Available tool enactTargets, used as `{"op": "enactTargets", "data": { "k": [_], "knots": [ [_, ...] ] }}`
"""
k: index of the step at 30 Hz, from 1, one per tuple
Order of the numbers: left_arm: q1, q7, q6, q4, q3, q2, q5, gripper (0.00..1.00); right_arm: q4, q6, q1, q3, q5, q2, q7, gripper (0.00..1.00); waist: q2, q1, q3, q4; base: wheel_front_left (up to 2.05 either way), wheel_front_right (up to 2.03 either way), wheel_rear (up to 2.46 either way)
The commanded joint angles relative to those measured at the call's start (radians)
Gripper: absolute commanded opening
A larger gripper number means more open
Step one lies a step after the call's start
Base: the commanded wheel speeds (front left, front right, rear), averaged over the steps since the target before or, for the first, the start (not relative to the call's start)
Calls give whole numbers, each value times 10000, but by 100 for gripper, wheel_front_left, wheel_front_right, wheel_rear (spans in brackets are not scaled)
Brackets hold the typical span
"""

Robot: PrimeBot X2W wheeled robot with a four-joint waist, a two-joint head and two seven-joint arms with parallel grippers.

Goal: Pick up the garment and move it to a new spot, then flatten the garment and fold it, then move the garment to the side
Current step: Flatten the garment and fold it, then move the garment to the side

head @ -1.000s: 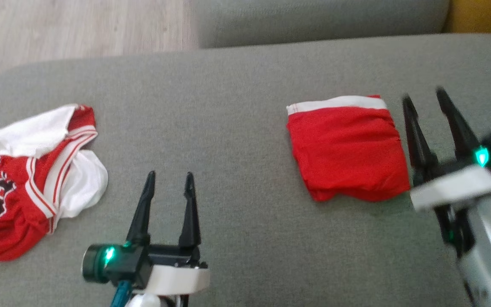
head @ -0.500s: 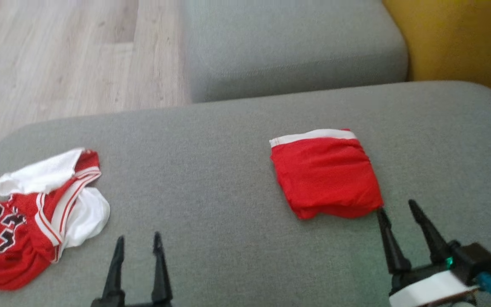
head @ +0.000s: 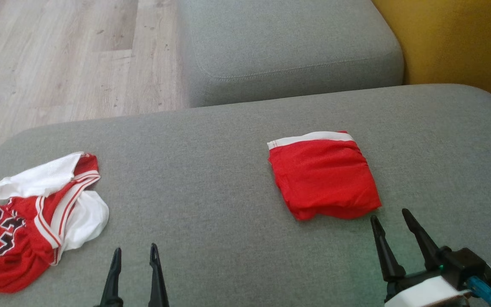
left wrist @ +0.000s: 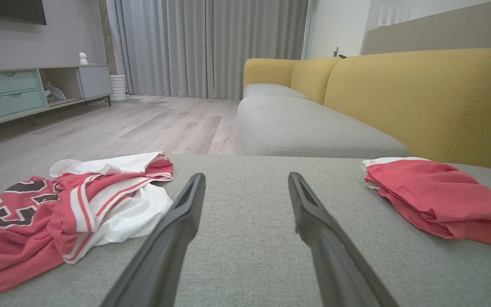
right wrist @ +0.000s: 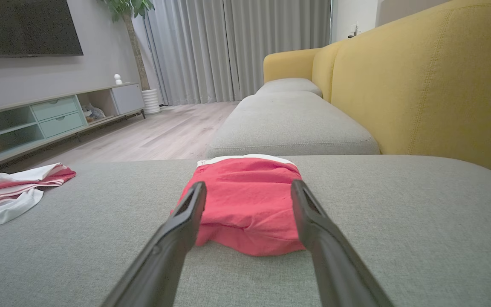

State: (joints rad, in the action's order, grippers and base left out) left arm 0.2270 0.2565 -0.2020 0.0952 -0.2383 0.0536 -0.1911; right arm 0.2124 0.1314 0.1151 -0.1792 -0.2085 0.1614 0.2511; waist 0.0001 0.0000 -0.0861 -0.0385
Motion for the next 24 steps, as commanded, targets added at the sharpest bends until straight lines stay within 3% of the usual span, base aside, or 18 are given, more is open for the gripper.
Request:
{"op": "enactTargets", "data": {
  "k": [1, 24],
  "knots": [
    [-344, 53, 32, -265, 364, -34, 39, 100, -255, -7, -357, -163, -16, -13, 106, 100, -1, 0, -8, 6, 0, 0, 0],
    [-372, 53, 128, -440, 240, -34, 149, 100, -98, -7, -441, -154, -71, -158, 107, 100, -1, 0, 160, -122, 0, 0, 0]
  ]
}}
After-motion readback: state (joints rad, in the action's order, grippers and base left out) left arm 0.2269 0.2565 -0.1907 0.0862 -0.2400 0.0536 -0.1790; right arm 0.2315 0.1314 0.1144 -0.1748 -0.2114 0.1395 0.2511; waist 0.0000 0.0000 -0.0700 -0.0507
